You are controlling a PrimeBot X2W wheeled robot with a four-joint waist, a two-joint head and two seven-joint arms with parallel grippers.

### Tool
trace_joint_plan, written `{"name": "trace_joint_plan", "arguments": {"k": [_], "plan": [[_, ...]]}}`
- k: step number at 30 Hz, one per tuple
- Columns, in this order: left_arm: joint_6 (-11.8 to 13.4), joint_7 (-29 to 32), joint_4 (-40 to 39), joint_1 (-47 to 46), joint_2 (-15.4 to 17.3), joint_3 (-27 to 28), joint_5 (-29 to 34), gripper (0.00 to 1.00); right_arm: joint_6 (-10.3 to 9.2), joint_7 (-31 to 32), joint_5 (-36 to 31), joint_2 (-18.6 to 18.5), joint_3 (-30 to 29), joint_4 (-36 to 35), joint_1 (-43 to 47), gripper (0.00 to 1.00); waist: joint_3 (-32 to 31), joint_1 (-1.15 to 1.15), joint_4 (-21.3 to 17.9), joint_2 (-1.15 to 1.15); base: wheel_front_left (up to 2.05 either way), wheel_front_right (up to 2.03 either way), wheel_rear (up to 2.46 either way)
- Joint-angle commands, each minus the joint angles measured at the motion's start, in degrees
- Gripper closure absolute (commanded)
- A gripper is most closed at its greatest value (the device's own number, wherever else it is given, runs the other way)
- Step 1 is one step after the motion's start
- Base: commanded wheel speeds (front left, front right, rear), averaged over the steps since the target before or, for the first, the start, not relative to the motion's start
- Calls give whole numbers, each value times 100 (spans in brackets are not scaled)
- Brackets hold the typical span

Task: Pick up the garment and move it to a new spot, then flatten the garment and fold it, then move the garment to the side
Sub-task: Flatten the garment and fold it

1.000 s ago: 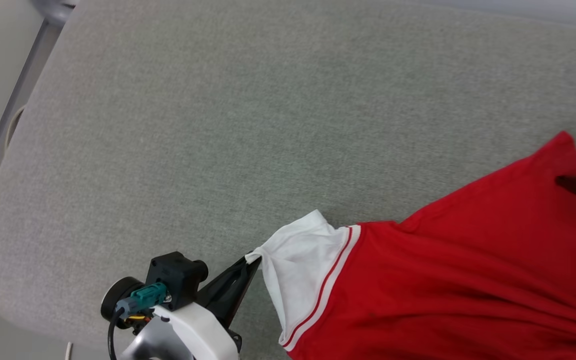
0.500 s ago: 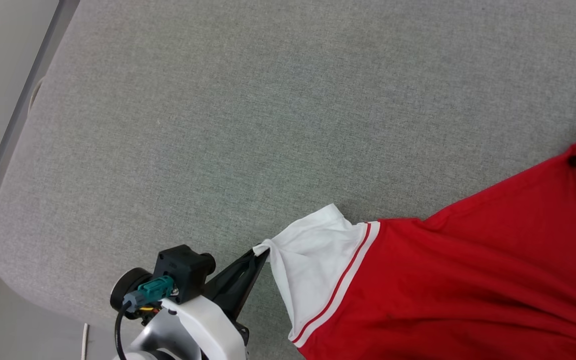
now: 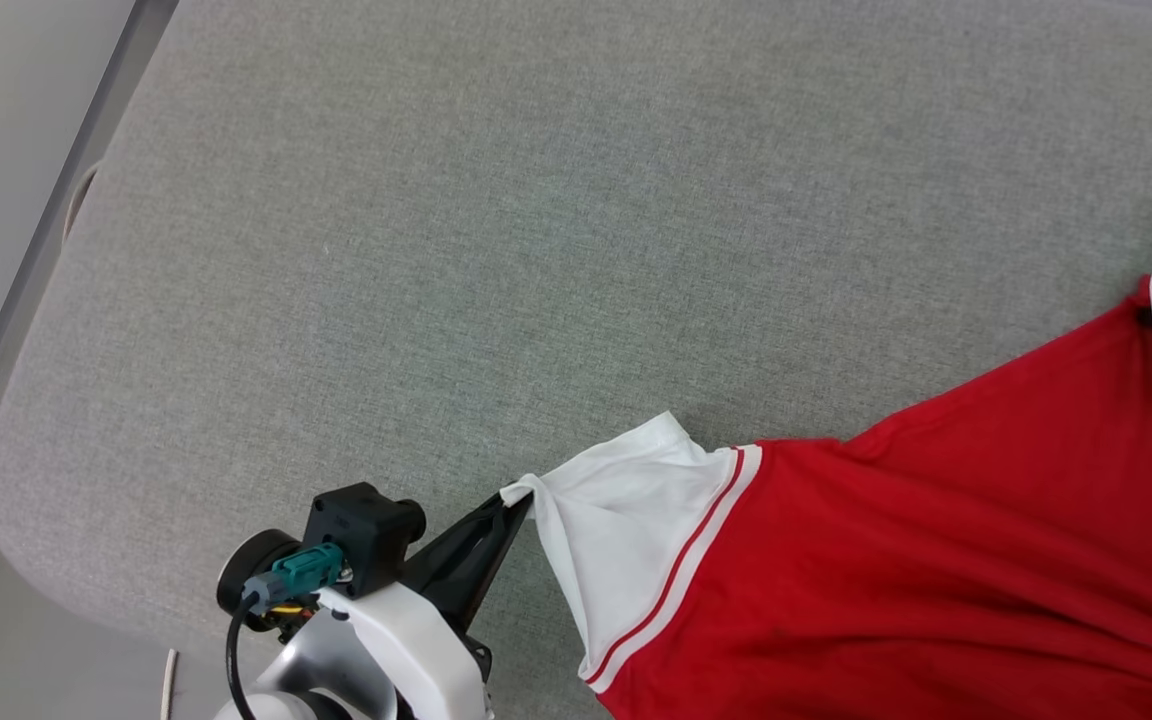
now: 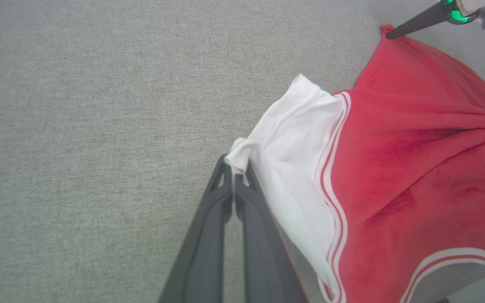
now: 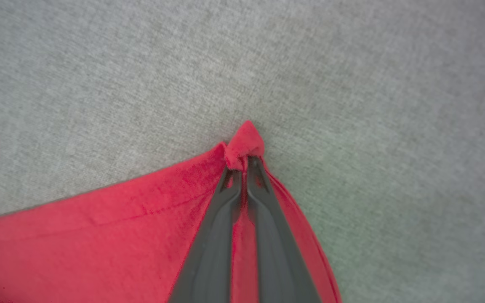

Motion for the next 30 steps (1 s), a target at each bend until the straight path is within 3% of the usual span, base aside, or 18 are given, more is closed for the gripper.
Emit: {"name": "trace_joint_plan", "arguments": {"k": [1,11,20,30], "plan": [[23,-31,0,-27,18,31,-22,100,-1,-137,60,133,134,183,213,100,-107,0,-59,0,0,0,0],[120,40,-107,20,210,227,-137,100,-3,-1579,193,171,137,417,-124,100,-831,0,-427,0,0,0,0],[173,226,-248,-308,459,556,-222,100,-3,-2412,425,148,84,480,-255,100,-1442,0,-810,0,0,0,0],[259,383,-424,-909,650,1172,-511,100,-3,-2714,617,303,-210,55,-291,100,-1869,0,-1344,0,0,0,0]]}}
